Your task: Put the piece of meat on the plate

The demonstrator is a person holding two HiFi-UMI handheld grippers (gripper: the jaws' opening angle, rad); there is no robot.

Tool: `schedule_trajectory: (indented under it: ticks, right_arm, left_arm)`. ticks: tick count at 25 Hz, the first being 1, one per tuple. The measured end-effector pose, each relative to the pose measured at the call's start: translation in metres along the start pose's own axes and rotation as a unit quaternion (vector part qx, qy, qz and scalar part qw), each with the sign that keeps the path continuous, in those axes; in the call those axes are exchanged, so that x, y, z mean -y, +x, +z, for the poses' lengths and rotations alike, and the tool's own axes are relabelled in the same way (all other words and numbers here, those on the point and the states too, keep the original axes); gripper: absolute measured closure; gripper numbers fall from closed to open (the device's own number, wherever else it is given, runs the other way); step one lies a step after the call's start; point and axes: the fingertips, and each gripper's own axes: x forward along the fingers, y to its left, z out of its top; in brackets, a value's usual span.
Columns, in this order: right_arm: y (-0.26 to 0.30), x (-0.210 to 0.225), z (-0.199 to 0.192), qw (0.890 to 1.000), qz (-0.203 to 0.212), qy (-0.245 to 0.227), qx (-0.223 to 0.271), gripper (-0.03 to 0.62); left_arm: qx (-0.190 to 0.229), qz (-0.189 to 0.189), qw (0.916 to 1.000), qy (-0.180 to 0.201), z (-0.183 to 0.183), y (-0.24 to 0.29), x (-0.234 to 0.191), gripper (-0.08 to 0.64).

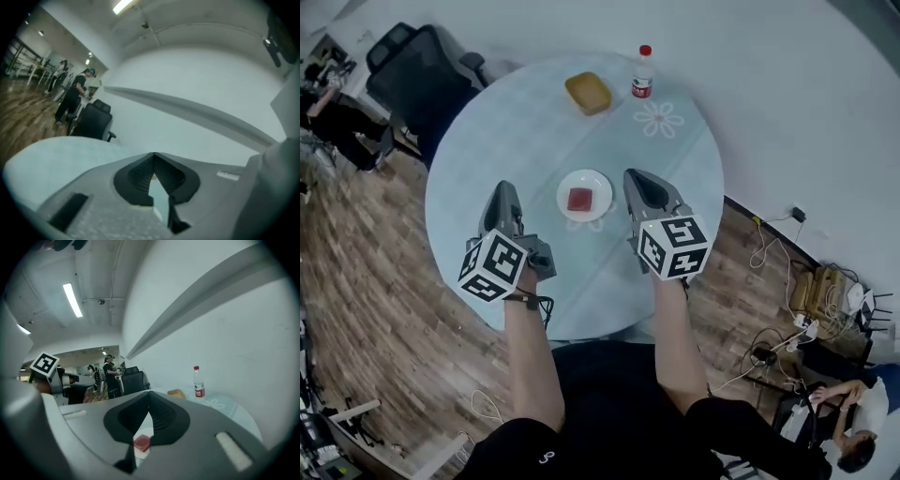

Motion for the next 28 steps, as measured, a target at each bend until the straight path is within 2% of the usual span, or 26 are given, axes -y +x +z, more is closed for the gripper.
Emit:
schedule_trajectory:
  ticks: [3, 5, 10, 14, 28]
  right_arm:
    - [-0.005, -0.022, 0.033, 0.998, 0.034, -0.023, 0.056, 0.581]
    - [-0.002, -0.037, 0.052, 0.995, 0.049, -0.044, 0.072, 0.581]
    - [0.0, -0.076, 0.072, 0.99, 0.073, -0.084, 0.081, 0.581]
    - [0.0, -0.084, 0.077, 0.99, 0.076, -0.09, 0.082, 0.581]
    - [-0.001, -0.085, 0.082, 0.988, 0.067, -0.11, 0.082, 0.58]
  left_arm:
    - [0.023, -0.051, 0.9944, 0.089, 0.023, -0.018, 0.042, 0.568]
    - [0.024, -0.067, 0.9886, 0.133, 0.027, -0.024, 0.061, 0.566]
    - [0.016, -0.055, 0.9799, 0.191, 0.024, -0.04, 0.07, 0.566]
    - [0.02, -0.043, 0.9782, 0.202, 0.03, -0.045, 0.068, 0.566]
    - [0.025, -0.035, 0.9788, 0.2, 0.034, -0.049, 0.064, 0.566]
